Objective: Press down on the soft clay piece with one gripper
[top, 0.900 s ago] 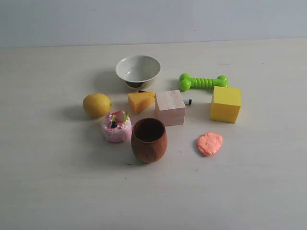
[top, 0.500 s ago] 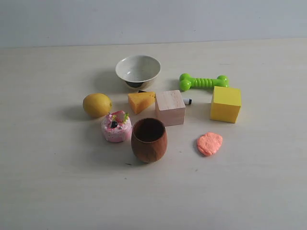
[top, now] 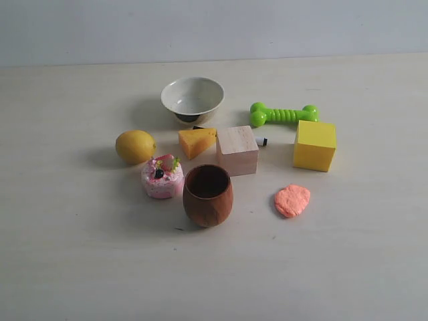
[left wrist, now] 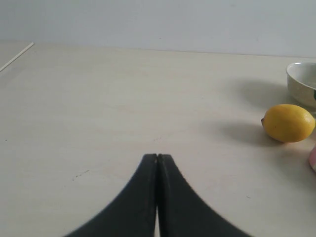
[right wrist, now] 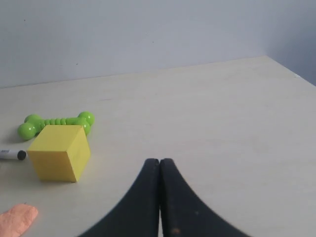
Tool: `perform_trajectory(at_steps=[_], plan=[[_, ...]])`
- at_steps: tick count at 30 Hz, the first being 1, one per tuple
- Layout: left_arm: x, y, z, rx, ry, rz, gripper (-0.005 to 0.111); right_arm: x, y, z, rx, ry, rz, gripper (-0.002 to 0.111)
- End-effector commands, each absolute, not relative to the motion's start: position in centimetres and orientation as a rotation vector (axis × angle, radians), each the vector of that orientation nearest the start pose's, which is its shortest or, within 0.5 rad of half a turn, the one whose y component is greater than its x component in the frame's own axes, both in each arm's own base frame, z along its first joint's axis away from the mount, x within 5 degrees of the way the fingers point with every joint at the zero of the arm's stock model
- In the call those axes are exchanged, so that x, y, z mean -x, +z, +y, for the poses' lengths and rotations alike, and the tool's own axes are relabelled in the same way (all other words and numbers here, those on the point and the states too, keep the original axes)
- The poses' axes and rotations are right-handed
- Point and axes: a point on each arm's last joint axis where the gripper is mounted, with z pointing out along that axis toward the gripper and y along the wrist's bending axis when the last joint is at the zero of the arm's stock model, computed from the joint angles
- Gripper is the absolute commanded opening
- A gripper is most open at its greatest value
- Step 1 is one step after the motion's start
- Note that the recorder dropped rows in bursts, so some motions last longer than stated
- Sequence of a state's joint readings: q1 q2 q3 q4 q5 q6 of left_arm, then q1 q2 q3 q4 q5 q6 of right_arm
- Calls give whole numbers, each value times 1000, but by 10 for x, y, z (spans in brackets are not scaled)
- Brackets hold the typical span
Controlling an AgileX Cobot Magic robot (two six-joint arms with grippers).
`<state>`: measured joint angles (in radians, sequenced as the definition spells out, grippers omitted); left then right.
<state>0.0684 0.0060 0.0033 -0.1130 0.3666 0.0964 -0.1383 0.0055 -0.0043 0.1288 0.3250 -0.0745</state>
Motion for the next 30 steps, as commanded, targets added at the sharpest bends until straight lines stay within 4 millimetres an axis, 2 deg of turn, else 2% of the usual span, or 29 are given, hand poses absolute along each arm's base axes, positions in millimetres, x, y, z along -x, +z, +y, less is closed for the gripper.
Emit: perform_trajectory(at_steps=[1, 4, 7, 17, 22, 26, 30], plan=[[-53, 181, 0, 46, 4, 1838, 0, -56, 198, -6, -155, -41, 1638, 0], [-53, 181, 0, 46, 4, 1838, 0, -56, 212, -8, -157, -61, 1488, 0], [-53, 181, 0, 46, 4, 1838, 0, -55, 219, -9, -158, -71, 1410, 0], [-53, 181, 0, 46, 4, 1838, 0, -54, 223, -9, -158, -77, 1364, 0], [-53, 181, 0, 46, 4, 1838, 0, -47, 242, -11, -163, -98, 1142, 0], [-53, 181, 0, 46, 4, 1838, 0, -42, 253, -12, -229, 8, 996, 0], [-53, 181, 0, 46, 4, 1838, 0, -41, 258, -11, -233, 26, 1016, 0]])
